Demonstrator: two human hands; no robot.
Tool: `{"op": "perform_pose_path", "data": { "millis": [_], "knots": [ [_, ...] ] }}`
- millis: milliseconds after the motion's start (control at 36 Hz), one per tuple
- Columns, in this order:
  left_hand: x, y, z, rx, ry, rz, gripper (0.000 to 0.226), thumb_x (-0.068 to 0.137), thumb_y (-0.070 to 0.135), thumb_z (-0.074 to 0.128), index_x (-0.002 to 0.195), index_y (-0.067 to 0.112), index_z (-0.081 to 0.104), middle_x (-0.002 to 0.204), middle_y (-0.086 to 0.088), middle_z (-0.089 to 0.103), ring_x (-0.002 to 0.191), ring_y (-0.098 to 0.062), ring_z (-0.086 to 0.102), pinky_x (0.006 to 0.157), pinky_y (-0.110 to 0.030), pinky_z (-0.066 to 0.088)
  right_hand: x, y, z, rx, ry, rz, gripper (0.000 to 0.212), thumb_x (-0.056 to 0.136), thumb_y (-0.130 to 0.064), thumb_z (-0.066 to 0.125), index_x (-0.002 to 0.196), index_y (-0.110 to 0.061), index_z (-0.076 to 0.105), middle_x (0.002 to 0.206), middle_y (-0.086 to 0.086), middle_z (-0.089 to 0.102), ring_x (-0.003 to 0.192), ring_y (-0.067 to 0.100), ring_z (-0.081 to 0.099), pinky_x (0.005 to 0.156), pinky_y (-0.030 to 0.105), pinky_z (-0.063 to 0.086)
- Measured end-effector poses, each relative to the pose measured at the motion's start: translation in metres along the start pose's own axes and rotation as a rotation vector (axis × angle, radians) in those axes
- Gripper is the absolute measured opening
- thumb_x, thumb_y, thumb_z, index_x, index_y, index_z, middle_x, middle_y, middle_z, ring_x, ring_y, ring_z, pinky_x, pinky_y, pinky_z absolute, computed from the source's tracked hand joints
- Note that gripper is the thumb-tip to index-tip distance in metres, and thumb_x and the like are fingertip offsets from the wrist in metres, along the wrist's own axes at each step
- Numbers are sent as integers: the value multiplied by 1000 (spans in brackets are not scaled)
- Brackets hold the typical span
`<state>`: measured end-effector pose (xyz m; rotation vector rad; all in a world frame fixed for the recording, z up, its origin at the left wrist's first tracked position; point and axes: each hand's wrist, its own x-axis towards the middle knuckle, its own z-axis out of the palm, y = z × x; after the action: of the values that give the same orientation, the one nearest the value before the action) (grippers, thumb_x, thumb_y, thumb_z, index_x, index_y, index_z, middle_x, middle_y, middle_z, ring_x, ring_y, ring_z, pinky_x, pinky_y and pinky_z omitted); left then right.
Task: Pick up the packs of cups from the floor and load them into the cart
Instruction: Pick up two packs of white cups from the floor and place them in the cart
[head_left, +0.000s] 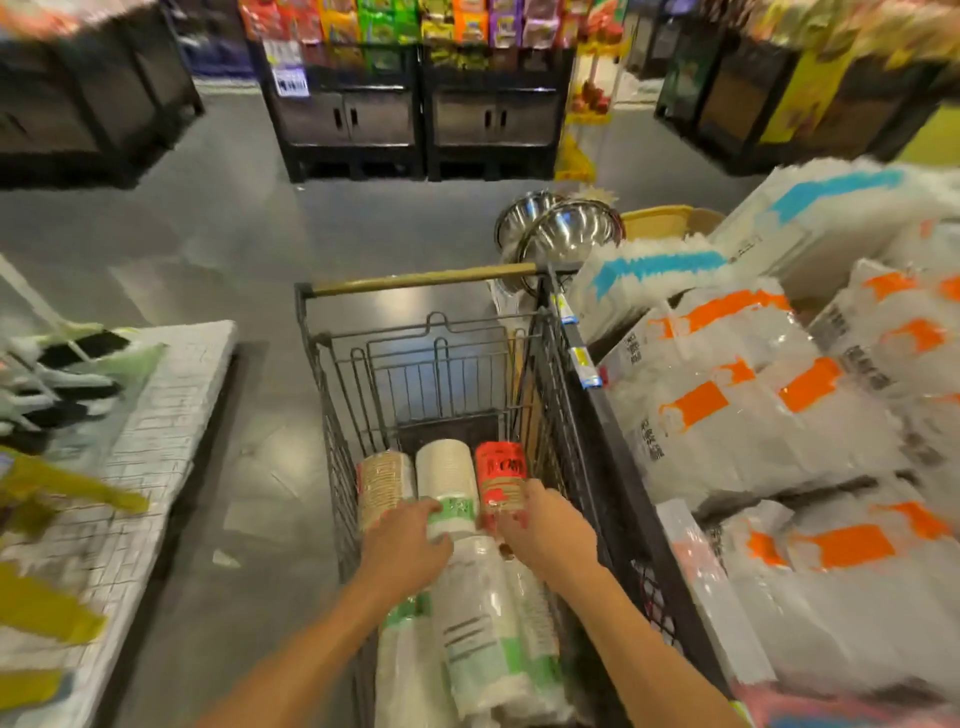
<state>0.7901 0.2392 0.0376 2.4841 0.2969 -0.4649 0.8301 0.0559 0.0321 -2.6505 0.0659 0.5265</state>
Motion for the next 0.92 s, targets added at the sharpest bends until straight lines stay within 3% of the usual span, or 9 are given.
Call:
{"op": "perform_pose_path", "data": {
  "millis": [111,306,444,556,778,861,917],
  "knots": [
    [-4,45,-43,171,78,231,50,93,38,57,141,26,49,142,3,51,128,-21,49,106,-37,38,-13,-10,-49,-88,107,-71,44,89,-55,55,121,-24,55,117,2,65,108,27,66,91,45,54],
    [-14,103,-80,326,133,586,50,90,46,52,137,29,51,133,4,55,125,-21,51,105,-42,42,-70,-14,-104,-144,289,-50,49,95,-58,52,128,-21,54,115,6,66,106,30,66,89,45,56],
    [-40,126,-87,408,95,826,52,92,48,54,140,28,50,135,4,53,131,-23,46,107,-42,35,-135,-13,-117,-131,406,150,51,99,-52,52,140,-22,54,136,6,62,124,29,60,99,43,53],
    [-72,132,-88,473,56,1002,44,89,49,54,127,27,56,126,1,57,124,-25,50,103,-42,40,-199,-12,-112,-87,484,319,55,101,-51,51,148,-23,46,144,5,56,129,29,56,99,41,49],
    [-165,142,-58,575,-113,1343,51,90,50,53,137,29,52,137,1,56,122,-23,54,103,-42,45,-352,-8,-67,-40,618,674,46,100,-49,52,139,-24,51,135,5,61,123,30,58,94,42,51],
    [-217,144,-35,569,-188,1451,48,92,52,53,135,29,52,136,2,56,120,-22,56,102,-40,45,-418,-6,-44,-5,627,813,51,100,-49,52,145,-24,48,141,5,58,127,30,57,97,42,50],
    [-254,144,-19,587,-224,1549,47,93,51,53,135,29,51,134,0,58,119,-23,57,98,-38,47,-462,-6,-27,0,644,884,51,101,-48,51,145,-23,47,139,5,59,125,30,57,90,41,50]
  ]
}}
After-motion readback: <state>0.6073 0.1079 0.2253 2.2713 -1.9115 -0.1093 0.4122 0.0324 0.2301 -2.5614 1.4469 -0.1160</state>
